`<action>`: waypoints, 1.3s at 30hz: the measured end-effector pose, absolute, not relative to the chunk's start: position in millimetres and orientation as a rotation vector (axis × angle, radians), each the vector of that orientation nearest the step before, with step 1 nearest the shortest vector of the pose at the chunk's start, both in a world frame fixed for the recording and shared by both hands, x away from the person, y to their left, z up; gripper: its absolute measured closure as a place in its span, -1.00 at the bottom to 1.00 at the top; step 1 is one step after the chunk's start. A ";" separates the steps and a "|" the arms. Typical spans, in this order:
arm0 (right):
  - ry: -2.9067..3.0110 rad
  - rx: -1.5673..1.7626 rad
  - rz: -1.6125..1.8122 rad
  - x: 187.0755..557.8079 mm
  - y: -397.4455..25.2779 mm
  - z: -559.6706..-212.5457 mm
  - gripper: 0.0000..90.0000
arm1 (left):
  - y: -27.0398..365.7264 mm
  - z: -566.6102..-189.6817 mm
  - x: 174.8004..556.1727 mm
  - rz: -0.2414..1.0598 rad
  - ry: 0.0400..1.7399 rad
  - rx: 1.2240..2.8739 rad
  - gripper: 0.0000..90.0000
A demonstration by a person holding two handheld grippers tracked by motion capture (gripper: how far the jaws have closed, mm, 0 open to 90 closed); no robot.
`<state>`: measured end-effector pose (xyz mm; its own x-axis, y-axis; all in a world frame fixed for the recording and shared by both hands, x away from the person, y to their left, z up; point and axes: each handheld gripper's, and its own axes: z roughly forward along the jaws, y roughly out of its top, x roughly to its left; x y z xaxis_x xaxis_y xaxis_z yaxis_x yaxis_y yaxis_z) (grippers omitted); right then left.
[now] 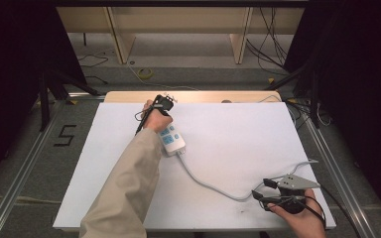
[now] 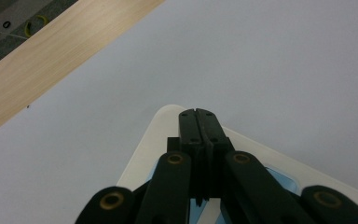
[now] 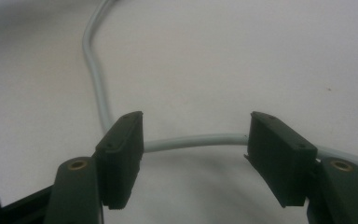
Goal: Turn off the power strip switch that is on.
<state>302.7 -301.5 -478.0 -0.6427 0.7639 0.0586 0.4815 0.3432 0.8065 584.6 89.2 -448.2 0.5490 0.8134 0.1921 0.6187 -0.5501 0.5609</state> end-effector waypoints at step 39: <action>2.280 1.099 1.196 303.1 -301.7 -477.5 -0.18 | 85.0 -449.5 582.2 0.630 1.190 2.355 1.00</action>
<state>303.1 -301.7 -477.5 -0.6426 0.7644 0.0518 0.4772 0.3464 0.8077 582.2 85.0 -449.5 0.5294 0.8238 0.2026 0.6307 -0.5419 0.5555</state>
